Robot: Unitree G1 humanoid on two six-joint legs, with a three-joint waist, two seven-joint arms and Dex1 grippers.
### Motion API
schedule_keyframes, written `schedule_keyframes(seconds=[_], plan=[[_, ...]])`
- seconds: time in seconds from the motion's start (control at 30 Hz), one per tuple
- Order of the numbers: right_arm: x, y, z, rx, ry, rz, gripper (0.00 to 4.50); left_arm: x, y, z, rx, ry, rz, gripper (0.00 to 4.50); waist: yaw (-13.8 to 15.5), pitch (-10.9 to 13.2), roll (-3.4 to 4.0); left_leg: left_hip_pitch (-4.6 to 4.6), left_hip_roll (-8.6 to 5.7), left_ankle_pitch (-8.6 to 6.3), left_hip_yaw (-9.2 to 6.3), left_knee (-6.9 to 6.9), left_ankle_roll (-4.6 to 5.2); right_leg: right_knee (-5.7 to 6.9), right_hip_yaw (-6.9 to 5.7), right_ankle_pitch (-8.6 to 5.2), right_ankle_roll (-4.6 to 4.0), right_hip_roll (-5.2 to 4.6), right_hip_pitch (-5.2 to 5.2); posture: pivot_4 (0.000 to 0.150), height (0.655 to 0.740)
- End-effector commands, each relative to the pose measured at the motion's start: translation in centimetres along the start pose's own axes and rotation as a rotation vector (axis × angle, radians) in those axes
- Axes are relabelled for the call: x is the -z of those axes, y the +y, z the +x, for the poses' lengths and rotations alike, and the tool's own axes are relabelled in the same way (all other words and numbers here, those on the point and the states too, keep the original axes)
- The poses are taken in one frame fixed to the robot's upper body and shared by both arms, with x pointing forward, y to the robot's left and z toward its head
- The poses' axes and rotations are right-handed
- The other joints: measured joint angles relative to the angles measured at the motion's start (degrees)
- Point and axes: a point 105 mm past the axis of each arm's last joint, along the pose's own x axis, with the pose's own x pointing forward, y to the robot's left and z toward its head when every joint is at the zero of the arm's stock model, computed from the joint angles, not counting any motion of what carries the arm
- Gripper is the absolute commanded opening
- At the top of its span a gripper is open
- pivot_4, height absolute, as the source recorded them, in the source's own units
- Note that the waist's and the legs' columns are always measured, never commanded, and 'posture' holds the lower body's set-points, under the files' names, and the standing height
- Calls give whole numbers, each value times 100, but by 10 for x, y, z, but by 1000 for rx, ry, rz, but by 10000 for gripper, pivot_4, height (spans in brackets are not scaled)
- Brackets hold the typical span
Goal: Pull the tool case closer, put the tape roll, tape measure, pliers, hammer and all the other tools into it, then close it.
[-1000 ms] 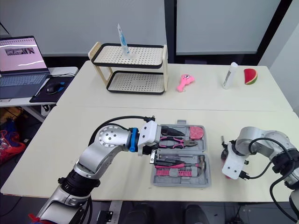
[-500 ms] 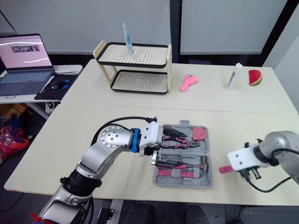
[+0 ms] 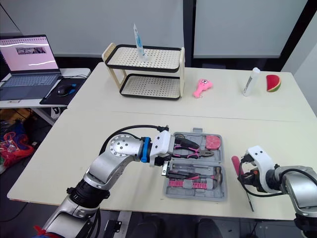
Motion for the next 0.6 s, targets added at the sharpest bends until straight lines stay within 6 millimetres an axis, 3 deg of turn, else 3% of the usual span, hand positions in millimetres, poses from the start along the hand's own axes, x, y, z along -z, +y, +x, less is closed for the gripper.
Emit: schedule_keyframes(seconds=[0.03, 0.4, 0.47, 0.6], plan=[[-7, -15, 5, 170, -84, 43, 6684, -10, 1, 5, 10, -21, 44, 45000, -3, -1, -1, 1, 1, 0, 0, -1, 0, 0, 0, 0, 0, 1, 0, 1500, 7400], [-6, -23, 27, 264, -131, 18, 6684, -10, 1, 5, 15, -17, 45, 45000, -28, -2, 3, 4, 3, 0, 2, -7, 0, 2, 2, 0, 0, 7, -3, 1500, 7400], [-7, -18, 29, 241, -145, 16, 13679, -10, 1, 5, 16, -16, 43, 45000, -29, -2, 3, 3, 3, 0, 4, -7, 0, 2, 3, 0, 0, 7, -3, 1500, 7400], [-10, -16, 26, 231, -176, 8, 22018, -9, 1, 4, 16, -14, 43, 45000, -32, -2, 3, 4, 5, 0, 3, -7, 0, 3, 3, 0, 0, 10, -3, 1500, 7400]])
